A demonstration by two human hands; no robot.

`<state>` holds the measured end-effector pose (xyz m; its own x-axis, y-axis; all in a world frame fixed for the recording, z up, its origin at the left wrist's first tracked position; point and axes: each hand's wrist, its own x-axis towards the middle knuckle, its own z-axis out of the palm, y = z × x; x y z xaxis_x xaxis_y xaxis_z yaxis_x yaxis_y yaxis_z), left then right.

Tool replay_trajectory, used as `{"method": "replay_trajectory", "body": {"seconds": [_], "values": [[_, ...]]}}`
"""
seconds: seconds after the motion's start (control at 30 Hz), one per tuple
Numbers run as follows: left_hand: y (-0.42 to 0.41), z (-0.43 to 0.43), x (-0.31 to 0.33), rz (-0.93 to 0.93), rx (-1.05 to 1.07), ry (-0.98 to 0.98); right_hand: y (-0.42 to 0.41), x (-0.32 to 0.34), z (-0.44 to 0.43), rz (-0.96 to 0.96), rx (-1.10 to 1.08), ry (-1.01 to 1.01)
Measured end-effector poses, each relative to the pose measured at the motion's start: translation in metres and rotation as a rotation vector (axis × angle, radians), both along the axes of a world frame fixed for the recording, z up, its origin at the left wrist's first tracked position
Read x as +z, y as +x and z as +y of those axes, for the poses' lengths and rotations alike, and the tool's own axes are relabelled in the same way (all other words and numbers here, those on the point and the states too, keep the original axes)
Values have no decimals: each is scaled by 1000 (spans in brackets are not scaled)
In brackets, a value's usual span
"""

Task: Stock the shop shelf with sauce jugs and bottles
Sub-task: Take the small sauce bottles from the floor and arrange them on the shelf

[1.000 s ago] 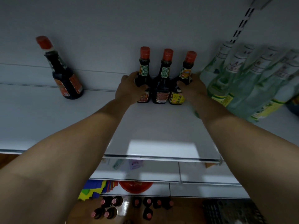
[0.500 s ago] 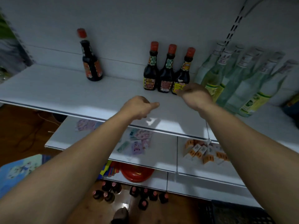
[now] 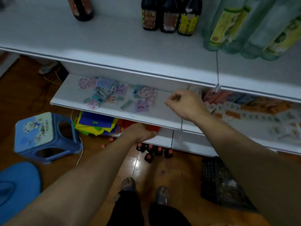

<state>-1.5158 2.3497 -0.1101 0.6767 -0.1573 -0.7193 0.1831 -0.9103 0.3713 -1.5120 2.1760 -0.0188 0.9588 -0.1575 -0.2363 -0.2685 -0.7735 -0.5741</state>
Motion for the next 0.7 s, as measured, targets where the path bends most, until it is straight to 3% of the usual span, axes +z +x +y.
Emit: {"method": "replay_trajectory", "body": {"seconds": [0.37,0.5,0.7], "values": [[-23,15,-272,150,-32,148,-43,-289,10,293,-120,24],[-42,14,-373,151,-30,191,-58,-400,11,319,-133,-8],[-58,-10,-477,59,-1,152,-68,-539,4,303,-121,-36]]}}
